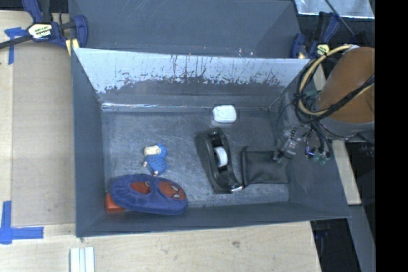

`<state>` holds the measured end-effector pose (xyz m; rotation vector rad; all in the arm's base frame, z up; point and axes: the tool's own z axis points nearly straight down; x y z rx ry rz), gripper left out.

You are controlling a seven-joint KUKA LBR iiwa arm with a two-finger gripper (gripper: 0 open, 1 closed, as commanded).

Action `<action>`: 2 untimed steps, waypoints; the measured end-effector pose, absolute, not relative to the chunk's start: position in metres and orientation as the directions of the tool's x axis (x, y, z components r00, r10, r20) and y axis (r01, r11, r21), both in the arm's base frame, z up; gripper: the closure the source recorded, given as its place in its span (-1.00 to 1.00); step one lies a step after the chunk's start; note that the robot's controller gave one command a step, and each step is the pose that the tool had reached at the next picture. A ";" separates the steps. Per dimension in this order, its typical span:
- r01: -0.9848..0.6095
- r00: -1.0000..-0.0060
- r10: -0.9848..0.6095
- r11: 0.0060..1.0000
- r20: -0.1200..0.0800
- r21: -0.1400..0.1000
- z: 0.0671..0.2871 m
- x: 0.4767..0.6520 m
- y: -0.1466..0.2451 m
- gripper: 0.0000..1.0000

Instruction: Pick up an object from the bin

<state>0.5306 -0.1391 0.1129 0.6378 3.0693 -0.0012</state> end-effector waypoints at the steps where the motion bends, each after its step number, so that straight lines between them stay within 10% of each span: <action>1: 0.396 -0.918 0.396 0.918 -0.008 0.001 0.157 0.532 -0.140 1.00; 2: 0.394 -0.919 0.394 0.919 -0.008 0.001 0.190 0.534 -0.142 1.00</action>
Offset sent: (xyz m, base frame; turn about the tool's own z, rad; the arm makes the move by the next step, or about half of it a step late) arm 0.0001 0.0000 0.0406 0.0000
